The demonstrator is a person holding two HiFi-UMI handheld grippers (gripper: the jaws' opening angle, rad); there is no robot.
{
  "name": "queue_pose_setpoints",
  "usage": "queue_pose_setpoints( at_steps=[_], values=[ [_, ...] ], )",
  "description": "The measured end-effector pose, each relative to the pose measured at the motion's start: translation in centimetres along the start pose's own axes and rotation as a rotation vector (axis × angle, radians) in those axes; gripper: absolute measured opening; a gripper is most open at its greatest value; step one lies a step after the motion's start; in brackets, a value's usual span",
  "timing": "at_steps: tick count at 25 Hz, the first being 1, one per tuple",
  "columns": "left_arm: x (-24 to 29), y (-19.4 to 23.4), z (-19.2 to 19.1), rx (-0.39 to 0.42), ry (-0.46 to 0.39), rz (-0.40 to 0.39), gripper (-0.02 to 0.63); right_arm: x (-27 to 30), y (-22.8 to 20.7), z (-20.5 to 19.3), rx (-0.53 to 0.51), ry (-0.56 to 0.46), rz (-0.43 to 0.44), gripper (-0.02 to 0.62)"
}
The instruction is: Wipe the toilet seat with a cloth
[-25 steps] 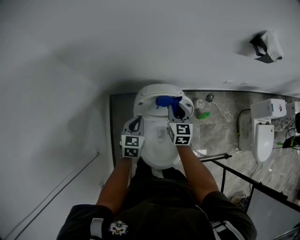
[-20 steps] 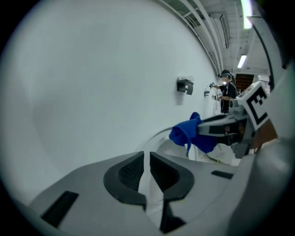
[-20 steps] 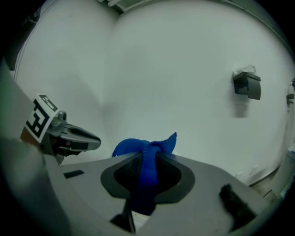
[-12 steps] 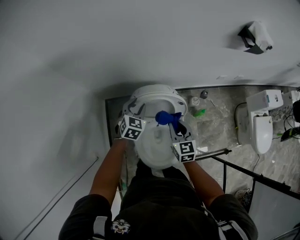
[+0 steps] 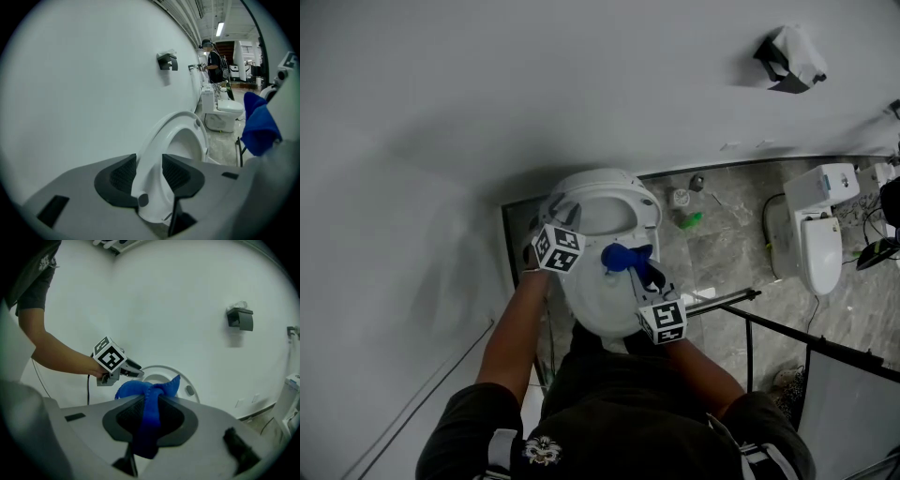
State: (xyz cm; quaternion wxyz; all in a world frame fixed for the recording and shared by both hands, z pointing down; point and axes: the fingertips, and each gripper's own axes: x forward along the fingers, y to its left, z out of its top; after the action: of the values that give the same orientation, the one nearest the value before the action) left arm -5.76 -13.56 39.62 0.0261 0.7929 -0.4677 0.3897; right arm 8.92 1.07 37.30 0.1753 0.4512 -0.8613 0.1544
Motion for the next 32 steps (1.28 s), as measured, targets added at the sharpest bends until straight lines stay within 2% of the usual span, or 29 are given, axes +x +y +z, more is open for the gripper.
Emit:
queue_pose_setpoints(
  at_steps=[4, 7, 14, 16, 18, 21, 25, 28, 32],
  values=[
    [-0.8, -0.6, 0.1, -0.030, 0.001, -0.016, 0.161, -0.9, -2.0, 0.5, 0.006, -0.025, -0.035, 0.072],
    [-2.4, -2.0, -0.1, -0.044, -0.008, -0.010, 0.161, -1.8, -3.6, 1.1, 0.047, -0.049, -0.056, 0.072],
    [-7.0, -5.8, -1.8, -0.064, -0.003, -0.013, 0.161, -5.9, -3.7, 7.0, 0.062, -0.186, 0.007, 0.072],
    [-8.2, -6.8, -2.4, -0.131, -0.010, -0.046, 0.161, -7.6, -3.3, 8.8, 0.109, -0.236, 0.004, 0.072],
    [-9.7, -7.3, -3.0, -0.256, -0.033, -0.095, 0.161, -8.6, -2.6, 10.3, 0.156, -0.291, 0.007, 0.072],
    [-12.0, -8.4, -3.7, -0.373, -0.058, -0.161, 0.161, -9.1, -2.1, 11.4, 0.152, -0.333, 0.033, 0.072],
    [-14.4, -12.2, -5.1, -0.498, -0.087, -0.274, 0.161, -10.2, -4.4, 10.4, 0.120, -0.311, 0.032, 0.072],
    [-15.9, -14.6, -6.4, -0.572, -0.097, -0.325, 0.161, -10.4, -5.8, 8.8, 0.127, -0.277, 0.036, 0.072],
    [-17.4, -17.5, -8.6, -0.616, -0.060, -0.382, 0.161, -10.1, -5.2, 7.1, 0.128, -0.236, 0.094, 0.072]
  ],
)
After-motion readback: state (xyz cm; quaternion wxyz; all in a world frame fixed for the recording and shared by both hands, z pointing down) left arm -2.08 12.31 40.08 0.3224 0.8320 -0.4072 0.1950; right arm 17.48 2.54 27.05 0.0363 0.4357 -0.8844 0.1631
